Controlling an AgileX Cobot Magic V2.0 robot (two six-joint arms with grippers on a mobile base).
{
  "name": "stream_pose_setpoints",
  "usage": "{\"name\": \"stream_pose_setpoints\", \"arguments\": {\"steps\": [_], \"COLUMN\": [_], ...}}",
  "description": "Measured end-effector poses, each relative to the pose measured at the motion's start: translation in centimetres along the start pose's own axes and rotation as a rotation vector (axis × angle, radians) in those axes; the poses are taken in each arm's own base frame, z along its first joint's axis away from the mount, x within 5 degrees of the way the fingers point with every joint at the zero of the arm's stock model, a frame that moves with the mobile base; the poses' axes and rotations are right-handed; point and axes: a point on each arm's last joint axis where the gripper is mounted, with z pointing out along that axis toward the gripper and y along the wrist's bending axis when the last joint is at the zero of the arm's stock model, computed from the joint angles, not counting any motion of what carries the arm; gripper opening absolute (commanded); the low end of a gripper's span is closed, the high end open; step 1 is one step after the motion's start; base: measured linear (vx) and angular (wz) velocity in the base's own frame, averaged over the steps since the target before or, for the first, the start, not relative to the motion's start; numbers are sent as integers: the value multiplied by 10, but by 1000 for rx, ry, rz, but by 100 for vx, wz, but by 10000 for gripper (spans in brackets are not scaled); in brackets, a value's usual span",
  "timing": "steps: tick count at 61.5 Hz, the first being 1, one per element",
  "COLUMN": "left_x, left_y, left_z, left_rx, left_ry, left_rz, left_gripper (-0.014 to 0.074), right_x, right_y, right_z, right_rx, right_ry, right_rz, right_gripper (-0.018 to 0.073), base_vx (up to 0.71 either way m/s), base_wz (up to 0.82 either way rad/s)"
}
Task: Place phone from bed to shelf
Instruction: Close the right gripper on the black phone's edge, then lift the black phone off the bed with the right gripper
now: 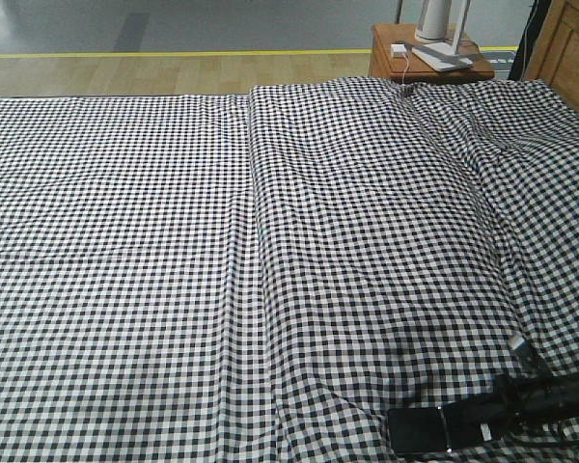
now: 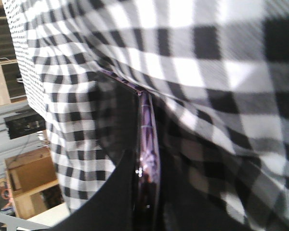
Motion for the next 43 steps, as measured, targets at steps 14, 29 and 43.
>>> {"name": "stream_pose_setpoints", "arguments": {"steps": [14, 29, 43], "left_x": [0, 0, 0], "left_y": [0, 0, 0], "left_z": [0, 0, 0], "left_rx": [0, 0, 0], "left_ry": [0, 0, 0], "left_rz": [0, 0, 0], "left_gripper": [1, 1, 1], "right_x": [-8, -7, -14], "right_y": [35, 87, 158], "right_z": [-27, -44, -67], "right_rx": [32, 63, 118], "right_ry": [-36, -36, -76], "right_rz": [-67, -181, -321], "right_gripper": [-3, -3, -3], "base_vx": [0, 0, 0], "base_wz": [0, 0, 0]}}
